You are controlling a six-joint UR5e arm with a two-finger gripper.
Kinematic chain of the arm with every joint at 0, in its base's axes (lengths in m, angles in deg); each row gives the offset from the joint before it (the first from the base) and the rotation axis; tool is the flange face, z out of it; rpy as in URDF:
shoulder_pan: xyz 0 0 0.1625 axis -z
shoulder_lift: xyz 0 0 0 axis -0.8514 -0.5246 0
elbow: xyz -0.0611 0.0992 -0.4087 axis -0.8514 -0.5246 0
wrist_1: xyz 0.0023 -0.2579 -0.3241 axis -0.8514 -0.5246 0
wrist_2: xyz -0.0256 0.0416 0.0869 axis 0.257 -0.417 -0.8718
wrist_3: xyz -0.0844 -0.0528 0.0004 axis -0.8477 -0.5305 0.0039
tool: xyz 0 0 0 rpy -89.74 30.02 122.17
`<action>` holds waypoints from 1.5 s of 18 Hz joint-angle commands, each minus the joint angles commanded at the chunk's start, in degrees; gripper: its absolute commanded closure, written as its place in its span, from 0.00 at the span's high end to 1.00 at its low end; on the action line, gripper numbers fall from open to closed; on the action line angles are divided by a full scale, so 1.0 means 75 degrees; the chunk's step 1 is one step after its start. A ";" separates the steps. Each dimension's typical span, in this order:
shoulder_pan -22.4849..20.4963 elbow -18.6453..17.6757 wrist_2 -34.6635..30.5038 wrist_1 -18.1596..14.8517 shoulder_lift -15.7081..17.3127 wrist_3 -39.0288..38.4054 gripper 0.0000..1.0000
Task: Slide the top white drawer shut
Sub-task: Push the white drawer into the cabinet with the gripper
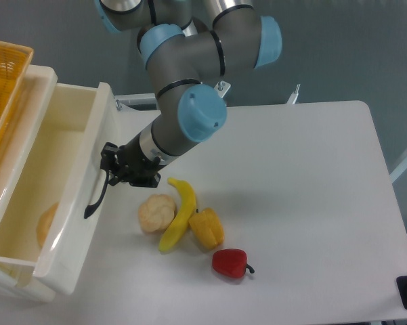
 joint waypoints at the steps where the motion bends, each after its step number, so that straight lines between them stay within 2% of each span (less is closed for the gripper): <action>1: 0.0058 0.0000 0.0000 0.0000 0.0000 -0.0059 0.10; 9: 0.0539 0.0000 -0.0023 0.0058 0.0024 -0.0492 0.11; 27: 0.1043 -0.0012 -0.0082 0.0082 -0.0024 -0.0797 0.12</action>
